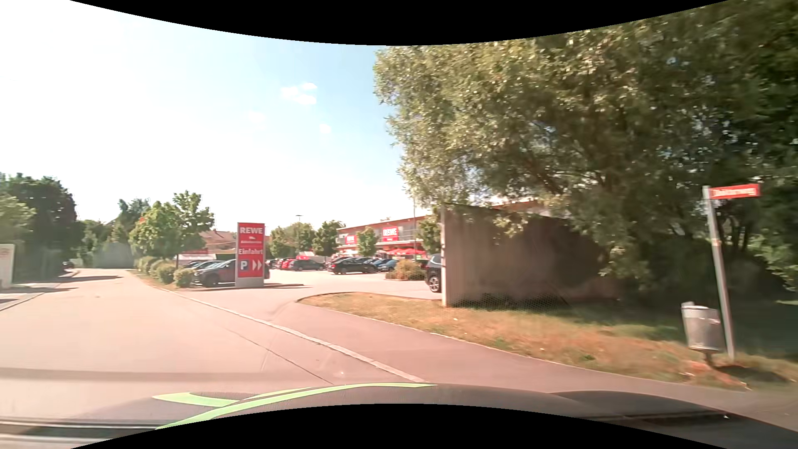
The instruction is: Follow the waypoints while adhering to traffic rules and regulations
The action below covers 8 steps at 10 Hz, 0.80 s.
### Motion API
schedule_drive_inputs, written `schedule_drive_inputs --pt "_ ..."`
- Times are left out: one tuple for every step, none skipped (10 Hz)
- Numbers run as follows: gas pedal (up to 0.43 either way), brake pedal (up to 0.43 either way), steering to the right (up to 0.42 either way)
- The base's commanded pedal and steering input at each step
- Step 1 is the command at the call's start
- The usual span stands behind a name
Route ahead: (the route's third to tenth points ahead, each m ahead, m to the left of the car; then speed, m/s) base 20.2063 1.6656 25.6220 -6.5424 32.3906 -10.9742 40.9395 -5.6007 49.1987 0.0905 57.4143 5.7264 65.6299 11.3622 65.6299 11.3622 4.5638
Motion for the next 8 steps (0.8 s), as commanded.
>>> schedule_drive_inputs --pt "0.11 0.0 -0.516" --pt "0.11 0.0 -0.502" --pt "0.11 0.0 -0.48" --pt "0.11 0.0 -0.44" --pt "0.11 0.0 -0.409" --pt "0.087 0.0 -0.391" --pt "0.079 0.0 -0.377" --pt "0.079 0.0 -0.354"
